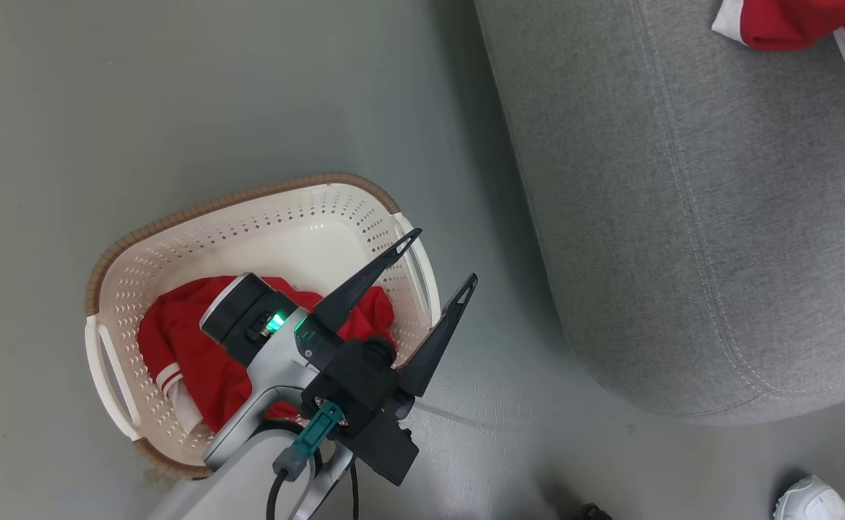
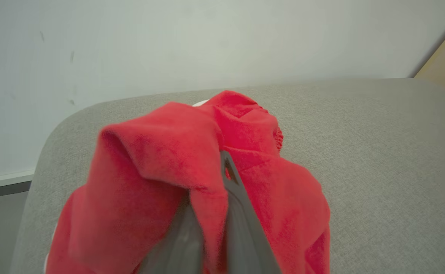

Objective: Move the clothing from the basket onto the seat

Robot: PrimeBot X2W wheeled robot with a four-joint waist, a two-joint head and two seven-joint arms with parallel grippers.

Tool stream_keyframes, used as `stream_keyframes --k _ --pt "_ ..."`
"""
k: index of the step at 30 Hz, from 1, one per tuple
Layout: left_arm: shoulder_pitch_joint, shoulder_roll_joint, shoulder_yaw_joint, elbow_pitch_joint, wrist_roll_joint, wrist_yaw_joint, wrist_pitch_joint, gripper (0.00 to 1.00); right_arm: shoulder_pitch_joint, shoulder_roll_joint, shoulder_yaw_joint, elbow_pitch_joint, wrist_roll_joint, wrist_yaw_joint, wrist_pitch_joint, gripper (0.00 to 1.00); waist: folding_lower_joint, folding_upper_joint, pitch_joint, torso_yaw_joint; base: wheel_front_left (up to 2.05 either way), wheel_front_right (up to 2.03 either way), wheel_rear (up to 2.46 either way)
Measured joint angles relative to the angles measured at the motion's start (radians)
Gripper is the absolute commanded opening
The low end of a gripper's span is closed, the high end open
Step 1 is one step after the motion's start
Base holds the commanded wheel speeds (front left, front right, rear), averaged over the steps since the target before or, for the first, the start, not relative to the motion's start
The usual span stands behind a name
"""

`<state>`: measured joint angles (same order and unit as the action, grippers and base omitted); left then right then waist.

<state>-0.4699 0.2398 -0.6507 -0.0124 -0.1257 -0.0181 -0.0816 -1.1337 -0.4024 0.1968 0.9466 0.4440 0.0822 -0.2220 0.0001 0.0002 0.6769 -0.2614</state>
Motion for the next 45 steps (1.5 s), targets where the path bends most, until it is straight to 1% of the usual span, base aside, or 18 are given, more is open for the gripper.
stream_keyframes --k 7,14,21,24,27,31,32,37,40,42,45 --pt "0.0 -0.005 0.003 0.029 -0.001 0.0 -0.019 1.0 0.005 0.006 0.04 0.023 -0.026 0.024 -0.019 1.0 -0.0001 0.0 -0.029 -0.009 0.0 0.0 0.0" --pt "0.002 -0.034 0.003 0.08 -0.015 0.002 -0.056 1.0 0.099 0.021 0.085 0.017 -0.059 0.033 -0.027 1.0 -0.0001 -0.0001 -0.089 -0.016 0.0 0.0 0.0" --pt "0.014 -0.049 0.012 0.134 -0.053 0.005 -0.102 1.0 0.187 0.033 0.116 -0.055 -0.079 0.038 -0.028 1.0 -0.0002 -0.0002 -0.176 -0.015 0.0 0.0 0.0" --pt "0.024 -0.067 0.027 0.155 -0.067 0.011 -0.116 1.0 0.223 0.032 0.117 -0.09 -0.081 0.039 -0.028 1.0 -0.0003 -0.0003 -0.216 -0.009 0.0 0.0 0.0" --pt "0.03 -0.077 0.047 0.179 -0.078 0.022 -0.126 1.0 0.266 0.037 0.117 -0.122 -0.084 0.041 -0.028 1.0 -0.0003 -0.0003 -0.258 0.001 0.0 0.0 0.0" --pt "0.054 -0.077 0.086 0.214 -0.115 0.043 -0.142 1.0 0.313 0.062 0.126 -0.17 -0.084 0.041 -0.028 1.0 -0.0003 -0.0003 -0.312 0.022 0.0 0.0 0.0" --pt "0.054 -0.077 0.086 0.214 -0.115 0.043 -0.142 1.0 0.313 0.062 0.126 -0.17 -0.084 0.041 -0.028 1.0 -0.0003 -0.0003 -0.312 0.022 0.0 0.0 0.0" --pt "0.116 -0.081 0.133 0.256 -0.148 0.072 -0.151 1.0 0.382 0.098 0.133 -0.226 -0.084 0.041 -0.029 1.0 -0.0004 -0.0003 -0.381 0.057 0.0 0.0 0.0" --pt "0.16 -0.081 0.162 0.277 -0.18 0.081 -0.159 1.0 0.431 0.112 0.133 -0.256 -0.084 0.041 -0.03 1.0 -0.0004 -0.0004 -0.423 0.081 0.0 0.0 0.0" --pt "0.193 -0.075 0.183 0.286 -0.19 0.09 -0.16 1.0 0.464 0.124 0.136 -0.272 -0.084 0.041 -0.031 1.0 -0.0004 -0.0004 -0.451 0.097 0.0 0.0 0.0" --pt "0.248 -0.061 0.216 0.288 -0.2 0.099 -0.162 1.0 0.521 0.14 0.144 -0.305 -0.088 0.032 -0.032 1.0 -0.0004 -0.0004 -0.494 0.12 0.0 0.0 0.0"
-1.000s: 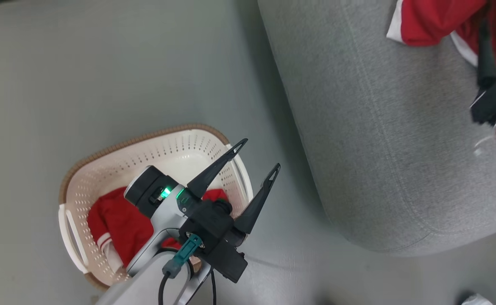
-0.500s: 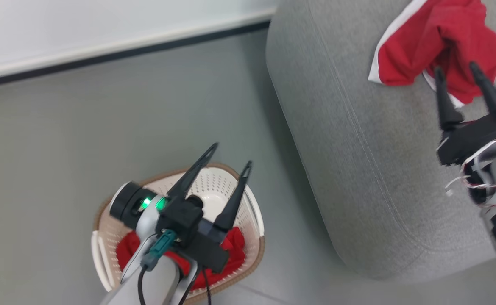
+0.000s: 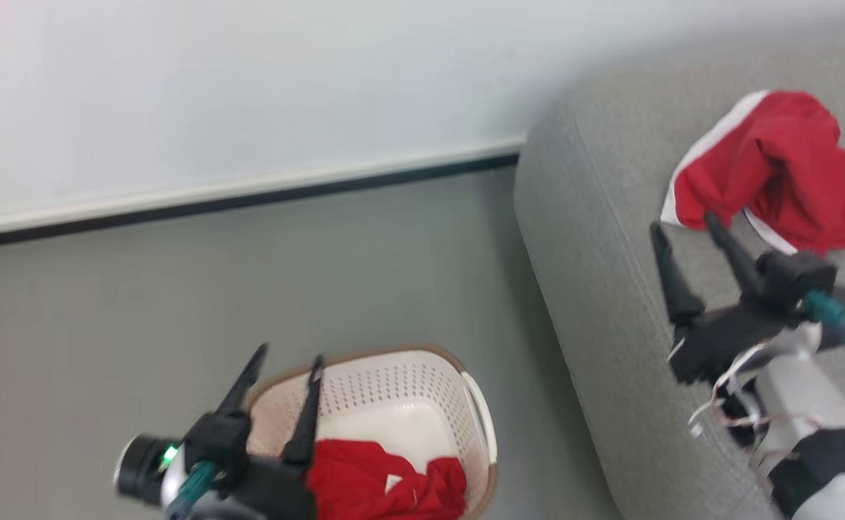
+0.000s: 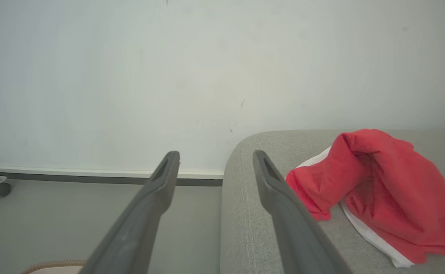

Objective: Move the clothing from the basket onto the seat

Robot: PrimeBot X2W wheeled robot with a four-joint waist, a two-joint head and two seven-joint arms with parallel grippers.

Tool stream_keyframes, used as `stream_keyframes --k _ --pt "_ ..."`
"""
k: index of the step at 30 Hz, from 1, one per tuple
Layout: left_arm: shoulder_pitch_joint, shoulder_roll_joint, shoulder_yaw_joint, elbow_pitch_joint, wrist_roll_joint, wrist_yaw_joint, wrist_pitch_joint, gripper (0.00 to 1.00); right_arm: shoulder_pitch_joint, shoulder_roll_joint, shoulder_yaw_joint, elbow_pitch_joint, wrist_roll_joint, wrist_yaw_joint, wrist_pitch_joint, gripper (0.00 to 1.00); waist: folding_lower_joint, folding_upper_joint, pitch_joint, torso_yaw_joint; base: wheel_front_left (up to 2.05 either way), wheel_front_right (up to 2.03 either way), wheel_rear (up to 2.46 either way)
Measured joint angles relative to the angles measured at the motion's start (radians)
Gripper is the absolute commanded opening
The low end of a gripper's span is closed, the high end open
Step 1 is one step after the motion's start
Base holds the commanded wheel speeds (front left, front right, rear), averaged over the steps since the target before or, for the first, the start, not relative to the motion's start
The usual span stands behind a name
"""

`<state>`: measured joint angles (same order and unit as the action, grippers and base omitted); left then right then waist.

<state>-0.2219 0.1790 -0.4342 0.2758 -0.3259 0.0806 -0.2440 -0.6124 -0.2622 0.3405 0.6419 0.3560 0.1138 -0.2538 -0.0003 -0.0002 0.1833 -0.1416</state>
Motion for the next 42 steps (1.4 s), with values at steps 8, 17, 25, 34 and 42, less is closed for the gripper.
stream_keyframes --k 8,17,25,34,42 --pt "0.142 0.036 0.092 -0.029 -0.033 0.026 -0.005 1.0 0.168 0.047 0.002 -0.117 -0.006 -0.05 0.0 1.0 0.0001 0.0001 -0.102 0.047 0.0 0.0 0.0" --pt "0.274 0.054 0.184 -0.108 -0.034 0.035 -0.006 1.0 0.374 0.069 -0.011 -0.284 -0.022 -0.116 0.0 1.0 0.0002 0.0001 -0.192 0.065 0.0 0.0 0.0" --pt "0.329 0.042 0.232 -0.164 -0.033 0.043 -0.006 1.0 0.495 0.071 -0.033 -0.403 -0.022 -0.151 0.0 1.0 0.0002 0.0003 -0.234 0.074 0.0 0.0 0.0" --pt "0.36 0.031 0.262 -0.202 -0.024 0.043 -0.006 1.0 0.566 0.068 -0.048 -0.492 -0.024 -0.168 0.0 1.0 0.0003 0.0002 -0.245 0.08 0.0 0.0 0.0" --pt "0.374 0.021 0.276 -0.225 -0.016 0.043 -0.006 1.0 0.587 0.06 -0.066 -0.535 -0.03 -0.177 0.0 1.0 0.0003 0.0002 -0.246 0.087 0.0 0.0 0.0"
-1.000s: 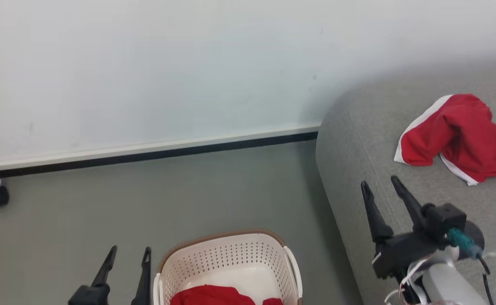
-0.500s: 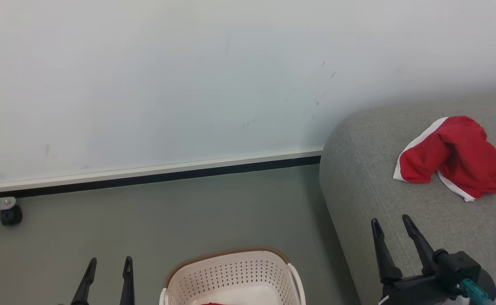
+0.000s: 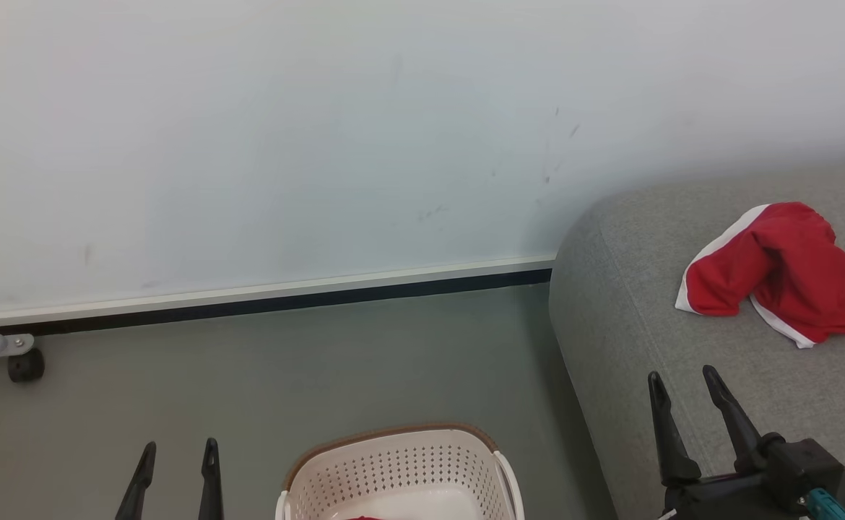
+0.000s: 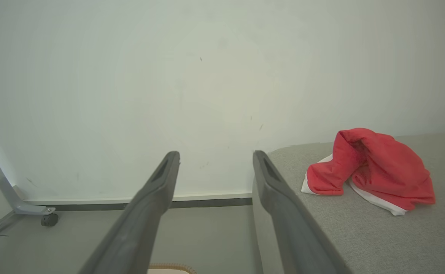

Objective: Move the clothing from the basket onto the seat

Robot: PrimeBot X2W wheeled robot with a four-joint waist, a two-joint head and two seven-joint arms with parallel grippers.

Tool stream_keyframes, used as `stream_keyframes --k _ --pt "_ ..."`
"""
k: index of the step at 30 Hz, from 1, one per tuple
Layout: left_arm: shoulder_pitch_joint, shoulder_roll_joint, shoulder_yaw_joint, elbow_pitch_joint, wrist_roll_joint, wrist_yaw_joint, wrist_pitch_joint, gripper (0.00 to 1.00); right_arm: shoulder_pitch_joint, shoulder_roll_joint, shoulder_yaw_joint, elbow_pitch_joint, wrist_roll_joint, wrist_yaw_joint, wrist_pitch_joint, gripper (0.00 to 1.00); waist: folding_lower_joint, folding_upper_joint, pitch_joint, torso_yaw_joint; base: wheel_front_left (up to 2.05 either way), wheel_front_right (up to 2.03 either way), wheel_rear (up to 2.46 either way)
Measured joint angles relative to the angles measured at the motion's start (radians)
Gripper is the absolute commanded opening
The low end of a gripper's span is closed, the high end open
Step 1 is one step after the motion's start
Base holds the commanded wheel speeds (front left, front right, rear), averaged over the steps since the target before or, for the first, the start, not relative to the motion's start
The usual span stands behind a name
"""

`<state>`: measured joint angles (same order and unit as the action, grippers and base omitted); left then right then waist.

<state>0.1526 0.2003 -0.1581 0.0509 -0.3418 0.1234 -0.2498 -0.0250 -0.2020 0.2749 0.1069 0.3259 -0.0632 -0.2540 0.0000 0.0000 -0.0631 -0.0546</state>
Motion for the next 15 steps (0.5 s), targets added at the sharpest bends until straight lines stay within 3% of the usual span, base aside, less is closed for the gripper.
stream_keyframes --k 15 --pt "0.0 -0.013 0.016 -0.016 0.027 0.0 0.0 1.0 0.015 -0.001 -0.01 -0.036 -0.001 -0.008 0.0 1.0 0.0 0.0 0.014 0.011 0.0 0.0 0.0"
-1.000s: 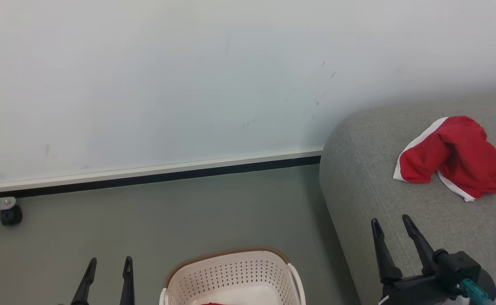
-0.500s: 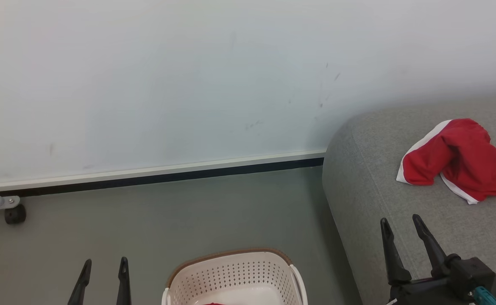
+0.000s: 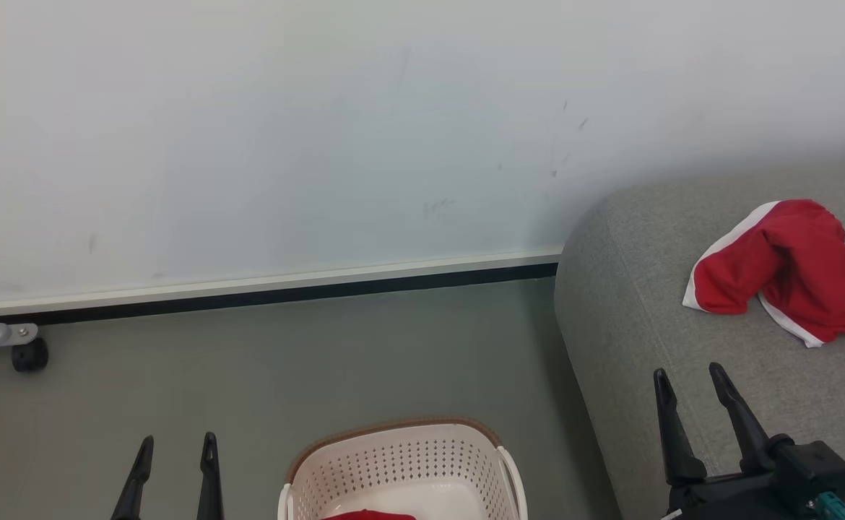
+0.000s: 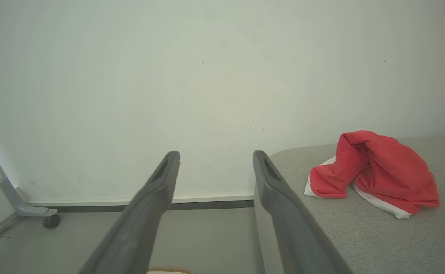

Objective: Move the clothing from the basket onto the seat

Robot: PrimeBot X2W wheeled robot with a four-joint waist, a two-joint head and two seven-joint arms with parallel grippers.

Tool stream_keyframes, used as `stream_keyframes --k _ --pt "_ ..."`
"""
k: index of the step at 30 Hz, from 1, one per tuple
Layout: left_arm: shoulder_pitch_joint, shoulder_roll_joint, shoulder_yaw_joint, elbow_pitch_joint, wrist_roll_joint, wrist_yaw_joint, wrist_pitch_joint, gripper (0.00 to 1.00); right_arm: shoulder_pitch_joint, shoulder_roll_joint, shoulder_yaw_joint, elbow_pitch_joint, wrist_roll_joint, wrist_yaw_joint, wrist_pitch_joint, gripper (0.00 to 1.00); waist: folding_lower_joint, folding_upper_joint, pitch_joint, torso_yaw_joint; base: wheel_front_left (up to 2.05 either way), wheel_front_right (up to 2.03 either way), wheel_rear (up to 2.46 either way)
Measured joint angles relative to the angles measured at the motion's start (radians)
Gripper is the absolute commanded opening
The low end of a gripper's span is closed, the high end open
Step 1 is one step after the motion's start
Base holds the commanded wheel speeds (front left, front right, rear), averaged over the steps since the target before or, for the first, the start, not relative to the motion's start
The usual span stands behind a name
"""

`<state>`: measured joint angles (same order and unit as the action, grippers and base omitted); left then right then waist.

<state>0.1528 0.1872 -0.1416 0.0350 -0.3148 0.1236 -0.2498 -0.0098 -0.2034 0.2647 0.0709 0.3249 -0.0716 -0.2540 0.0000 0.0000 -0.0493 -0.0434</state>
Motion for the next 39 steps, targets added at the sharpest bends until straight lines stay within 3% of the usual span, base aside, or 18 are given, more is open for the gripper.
stream_keyframes --k 16,39 --pt "-0.102 -0.012 -0.092 0.062 0.03 -0.037 0.008 1.0 -0.003 -0.026 -0.069 -0.068 -0.008 -0.014 0.0 1.0 0.0001 0.0 0.101 -0.001 0.0 0.0 0.0" --pt "-0.479 -0.086 -0.355 0.503 0.213 -0.153 0.211 1.0 -0.178 -0.106 -0.182 -0.255 -0.016 0.002 -0.003 1.0 0.0003 0.0002 0.424 -0.055 0.0 0.0 0.0"
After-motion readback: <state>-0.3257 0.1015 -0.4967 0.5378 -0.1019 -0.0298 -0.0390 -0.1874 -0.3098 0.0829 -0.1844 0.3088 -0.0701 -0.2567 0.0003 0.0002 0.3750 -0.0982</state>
